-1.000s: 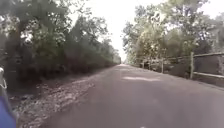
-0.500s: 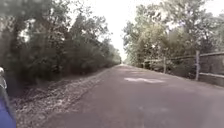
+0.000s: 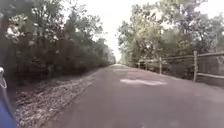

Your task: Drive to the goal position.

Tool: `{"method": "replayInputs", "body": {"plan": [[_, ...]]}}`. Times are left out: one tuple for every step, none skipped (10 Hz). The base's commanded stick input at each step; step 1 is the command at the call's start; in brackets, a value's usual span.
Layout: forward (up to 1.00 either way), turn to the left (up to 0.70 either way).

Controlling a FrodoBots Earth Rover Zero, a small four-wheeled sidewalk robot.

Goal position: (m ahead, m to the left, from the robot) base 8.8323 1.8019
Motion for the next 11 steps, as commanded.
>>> {"method": "replayInputs", "body": {"plan": [[0.7, 0.0], [0.7, 0.0], [0.7, 0.0], [0.7, 0.0], [0.7, 0.0], [0.7, 0.0], [0.7, 0.0], [0.7, 0.0], [0.7, 0.0], [0.7, 0.0], [0.7, 0.0]]}}
